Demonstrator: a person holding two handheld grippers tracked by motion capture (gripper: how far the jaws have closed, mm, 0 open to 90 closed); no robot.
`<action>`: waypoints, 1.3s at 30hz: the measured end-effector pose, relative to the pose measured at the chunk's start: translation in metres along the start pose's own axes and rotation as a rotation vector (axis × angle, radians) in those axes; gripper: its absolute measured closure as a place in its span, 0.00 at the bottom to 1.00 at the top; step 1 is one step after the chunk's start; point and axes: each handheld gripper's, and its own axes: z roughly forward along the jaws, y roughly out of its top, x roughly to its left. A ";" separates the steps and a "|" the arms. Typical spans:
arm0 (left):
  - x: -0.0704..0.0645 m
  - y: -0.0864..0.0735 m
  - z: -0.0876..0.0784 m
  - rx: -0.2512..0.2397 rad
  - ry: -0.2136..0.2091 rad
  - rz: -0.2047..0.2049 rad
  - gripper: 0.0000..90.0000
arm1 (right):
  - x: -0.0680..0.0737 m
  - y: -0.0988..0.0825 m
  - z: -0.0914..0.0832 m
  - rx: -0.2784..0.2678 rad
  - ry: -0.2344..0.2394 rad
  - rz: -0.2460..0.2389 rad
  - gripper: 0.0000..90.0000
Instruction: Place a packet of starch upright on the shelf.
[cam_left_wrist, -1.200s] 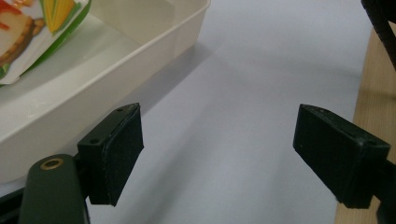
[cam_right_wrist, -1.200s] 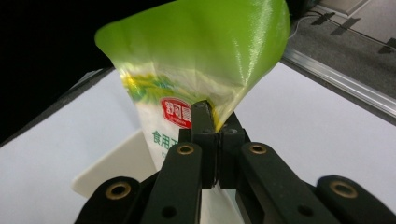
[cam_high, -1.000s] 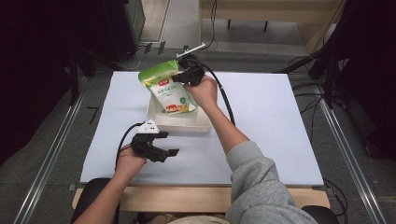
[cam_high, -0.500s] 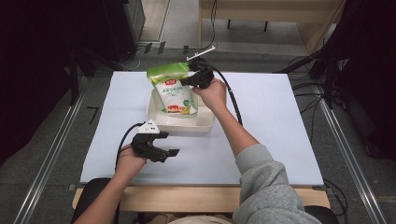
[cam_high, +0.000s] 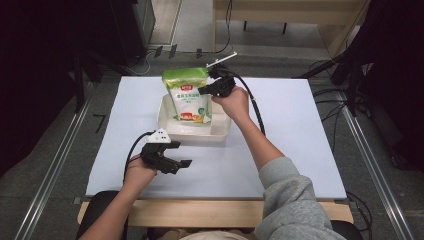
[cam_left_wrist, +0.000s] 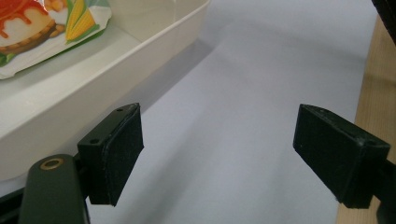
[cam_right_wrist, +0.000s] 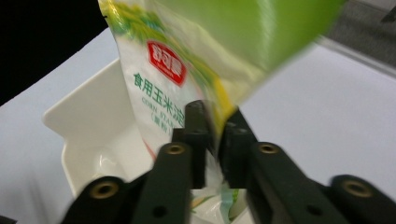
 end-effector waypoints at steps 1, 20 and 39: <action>0.000 0.000 0.000 0.002 -0.001 0.000 0.19 | -0.001 -0.001 0.001 0.015 0.006 0.010 0.85; 0.000 0.000 0.001 0.010 0.004 -0.001 0.19 | 0.000 -0.029 -0.043 -0.047 0.036 -0.070 0.52; -0.001 0.000 0.002 0.022 0.014 0.005 0.19 | 0.003 -0.083 -0.083 -0.060 0.036 -0.053 0.51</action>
